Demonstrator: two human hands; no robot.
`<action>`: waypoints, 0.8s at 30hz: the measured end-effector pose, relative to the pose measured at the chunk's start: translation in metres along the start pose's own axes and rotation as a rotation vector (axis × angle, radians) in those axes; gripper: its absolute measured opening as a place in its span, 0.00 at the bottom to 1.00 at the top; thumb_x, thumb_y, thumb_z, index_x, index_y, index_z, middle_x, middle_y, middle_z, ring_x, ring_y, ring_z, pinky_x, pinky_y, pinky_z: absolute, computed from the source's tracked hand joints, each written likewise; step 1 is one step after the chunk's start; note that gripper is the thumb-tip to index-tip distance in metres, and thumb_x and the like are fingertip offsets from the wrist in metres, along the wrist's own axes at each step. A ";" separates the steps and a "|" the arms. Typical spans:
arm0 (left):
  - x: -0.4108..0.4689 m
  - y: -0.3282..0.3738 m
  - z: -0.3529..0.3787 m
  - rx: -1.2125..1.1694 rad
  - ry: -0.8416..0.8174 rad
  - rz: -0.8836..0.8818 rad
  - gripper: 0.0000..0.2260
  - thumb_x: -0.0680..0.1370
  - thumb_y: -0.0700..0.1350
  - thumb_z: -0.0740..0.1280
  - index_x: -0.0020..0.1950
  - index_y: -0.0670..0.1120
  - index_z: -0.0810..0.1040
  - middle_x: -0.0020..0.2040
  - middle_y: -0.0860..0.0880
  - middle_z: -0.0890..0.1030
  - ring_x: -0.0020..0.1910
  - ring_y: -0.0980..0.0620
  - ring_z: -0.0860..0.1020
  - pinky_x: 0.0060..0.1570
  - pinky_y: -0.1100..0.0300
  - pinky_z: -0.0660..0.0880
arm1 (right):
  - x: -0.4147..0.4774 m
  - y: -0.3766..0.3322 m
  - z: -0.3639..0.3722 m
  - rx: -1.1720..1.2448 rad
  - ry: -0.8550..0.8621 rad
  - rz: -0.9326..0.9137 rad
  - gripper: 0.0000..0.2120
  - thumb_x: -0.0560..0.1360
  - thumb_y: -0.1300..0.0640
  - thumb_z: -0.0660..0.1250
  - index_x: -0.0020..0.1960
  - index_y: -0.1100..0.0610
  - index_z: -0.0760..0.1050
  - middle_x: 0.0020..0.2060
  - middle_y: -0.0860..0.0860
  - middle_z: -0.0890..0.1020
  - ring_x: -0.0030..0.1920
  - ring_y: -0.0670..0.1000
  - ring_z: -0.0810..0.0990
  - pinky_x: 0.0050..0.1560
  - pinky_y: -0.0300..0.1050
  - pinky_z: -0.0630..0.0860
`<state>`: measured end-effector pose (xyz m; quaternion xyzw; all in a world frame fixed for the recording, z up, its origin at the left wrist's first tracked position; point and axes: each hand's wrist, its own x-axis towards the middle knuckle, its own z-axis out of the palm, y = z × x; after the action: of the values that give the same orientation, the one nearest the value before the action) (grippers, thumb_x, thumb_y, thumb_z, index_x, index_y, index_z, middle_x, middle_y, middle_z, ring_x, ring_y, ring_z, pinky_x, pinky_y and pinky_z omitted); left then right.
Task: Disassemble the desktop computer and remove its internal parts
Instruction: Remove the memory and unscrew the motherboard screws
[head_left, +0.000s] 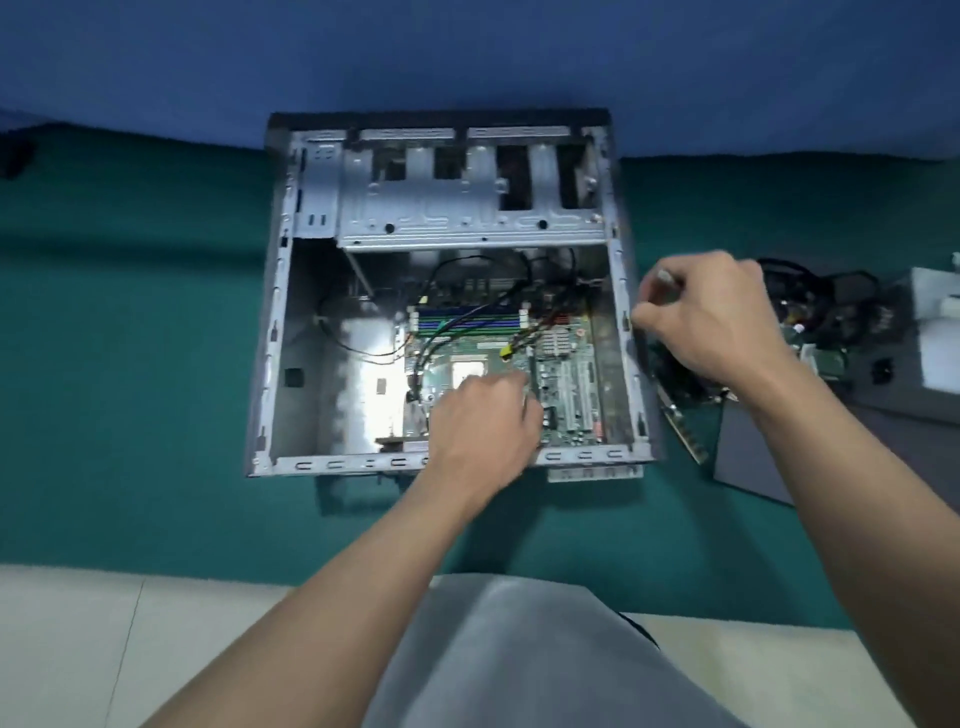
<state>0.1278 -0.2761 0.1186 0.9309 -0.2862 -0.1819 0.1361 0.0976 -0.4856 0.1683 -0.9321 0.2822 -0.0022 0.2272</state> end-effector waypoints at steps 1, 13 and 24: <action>-0.003 0.003 0.006 0.047 -0.030 0.016 0.13 0.79 0.51 0.55 0.50 0.48 0.78 0.46 0.45 0.83 0.39 0.44 0.77 0.35 0.57 0.66 | -0.008 0.019 0.003 0.028 0.012 0.055 0.04 0.65 0.56 0.72 0.35 0.54 0.79 0.32 0.50 0.81 0.37 0.54 0.79 0.43 0.45 0.75; 0.005 -0.005 0.010 0.060 -0.175 -0.072 0.18 0.74 0.56 0.52 0.54 0.54 0.78 0.48 0.46 0.83 0.41 0.45 0.75 0.38 0.55 0.68 | -0.074 0.107 0.119 0.004 -0.235 0.392 0.04 0.75 0.57 0.66 0.41 0.53 0.76 0.40 0.56 0.80 0.40 0.59 0.78 0.44 0.51 0.78; 0.014 -0.004 0.014 0.060 -0.237 -0.155 0.18 0.75 0.58 0.54 0.58 0.54 0.76 0.52 0.46 0.82 0.44 0.45 0.73 0.42 0.53 0.65 | -0.053 0.099 0.091 0.121 -0.196 0.361 0.12 0.77 0.48 0.65 0.45 0.56 0.79 0.38 0.54 0.82 0.41 0.56 0.78 0.43 0.44 0.72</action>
<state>0.1345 -0.2830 0.1007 0.9258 -0.2329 -0.2918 0.0590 0.0127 -0.4926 0.0512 -0.8468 0.4203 0.1120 0.3060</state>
